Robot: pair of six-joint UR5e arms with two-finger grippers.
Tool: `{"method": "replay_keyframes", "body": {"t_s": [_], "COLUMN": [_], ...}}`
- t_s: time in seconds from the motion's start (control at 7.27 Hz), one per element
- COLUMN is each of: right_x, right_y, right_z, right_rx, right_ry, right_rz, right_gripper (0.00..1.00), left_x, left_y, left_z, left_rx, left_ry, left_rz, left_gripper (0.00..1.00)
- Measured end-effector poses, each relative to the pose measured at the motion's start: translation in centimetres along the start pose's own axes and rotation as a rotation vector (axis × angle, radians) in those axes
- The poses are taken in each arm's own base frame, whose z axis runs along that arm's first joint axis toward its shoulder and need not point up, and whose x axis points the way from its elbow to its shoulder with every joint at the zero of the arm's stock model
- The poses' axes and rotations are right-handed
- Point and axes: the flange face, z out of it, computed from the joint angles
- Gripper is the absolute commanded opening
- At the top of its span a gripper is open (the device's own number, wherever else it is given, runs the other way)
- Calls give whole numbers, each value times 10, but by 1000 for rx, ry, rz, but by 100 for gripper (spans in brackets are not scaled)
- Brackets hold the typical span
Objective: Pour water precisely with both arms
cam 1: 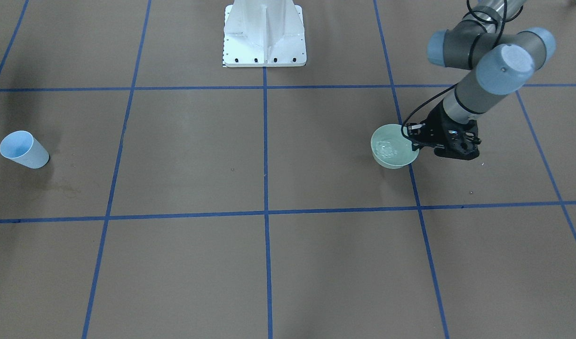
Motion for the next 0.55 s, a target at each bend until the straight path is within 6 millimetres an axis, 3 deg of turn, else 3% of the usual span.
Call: {"method": "replay_keyframes", "body": {"t_s": [0.28, 0.55], "right_x": [0, 0], "right_y": [0, 0], "right_z": [0, 0], "right_rx": [1, 1], "right_ry": [1, 1], "right_rz": [5, 6], "right_gripper": [100, 100], "left_x": [-82, -141], "left_y": [6, 4], "left_z": [-2, 3], "left_rx": [-8, -27], "left_ry": [-57, -98], "left_rz": [55, 85], "left_gripper": [0, 0]}}
